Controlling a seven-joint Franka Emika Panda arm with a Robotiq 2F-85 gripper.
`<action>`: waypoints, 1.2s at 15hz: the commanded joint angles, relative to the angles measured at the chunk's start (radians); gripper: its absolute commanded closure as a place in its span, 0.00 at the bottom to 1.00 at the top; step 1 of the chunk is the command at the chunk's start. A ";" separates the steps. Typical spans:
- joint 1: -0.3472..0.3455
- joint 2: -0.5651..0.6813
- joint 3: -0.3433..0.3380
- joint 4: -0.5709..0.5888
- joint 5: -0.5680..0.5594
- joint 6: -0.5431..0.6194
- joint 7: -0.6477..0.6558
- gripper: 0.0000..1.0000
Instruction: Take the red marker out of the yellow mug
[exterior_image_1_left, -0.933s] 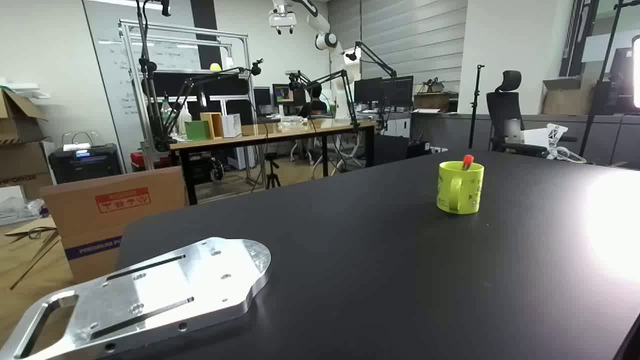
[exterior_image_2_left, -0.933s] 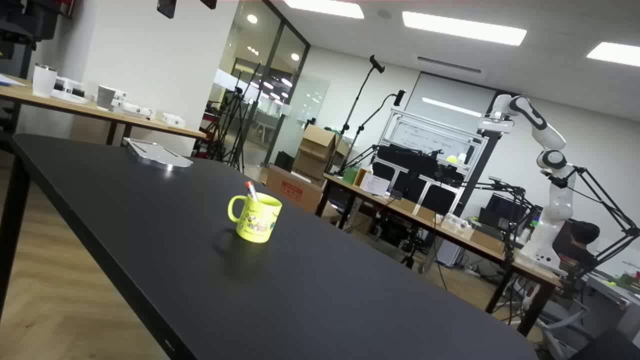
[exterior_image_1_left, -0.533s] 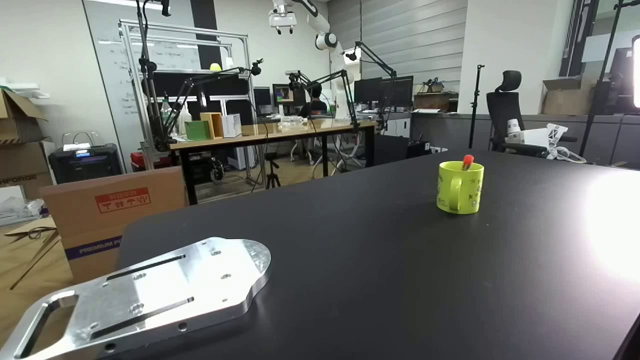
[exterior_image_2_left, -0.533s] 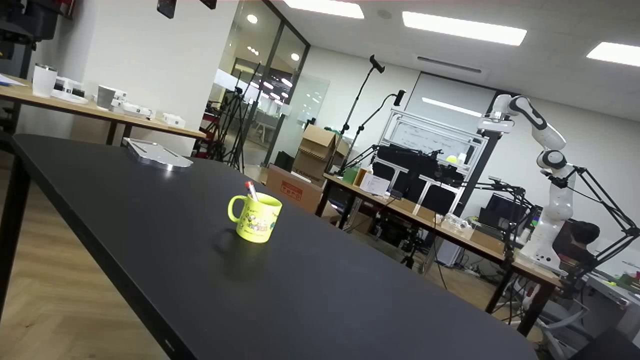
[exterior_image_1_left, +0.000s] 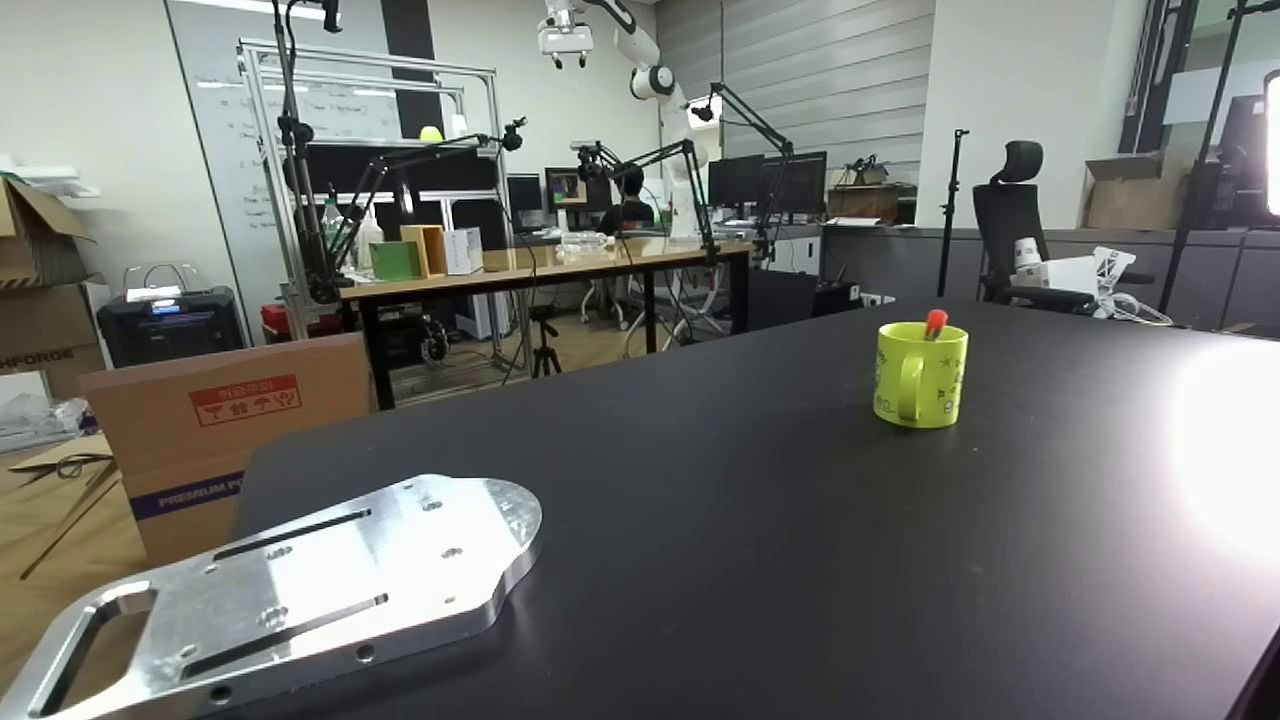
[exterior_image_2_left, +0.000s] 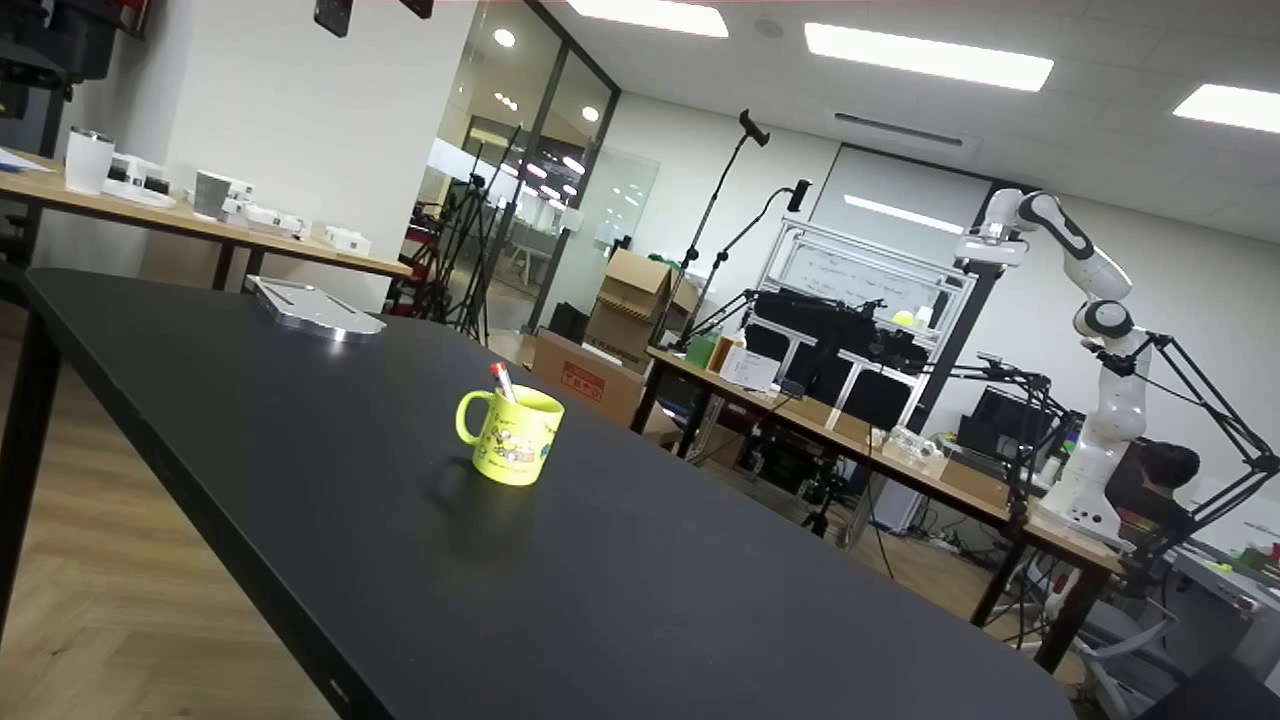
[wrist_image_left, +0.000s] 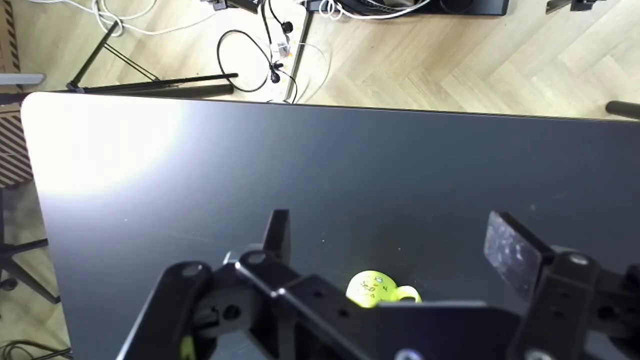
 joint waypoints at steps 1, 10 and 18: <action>0.015 0.061 -0.027 0.031 -0.050 0.013 -0.012 0.00; -0.005 0.486 -0.089 0.274 -0.439 0.176 -0.248 0.00; 0.103 0.754 -0.088 0.460 -0.454 0.180 -0.243 0.00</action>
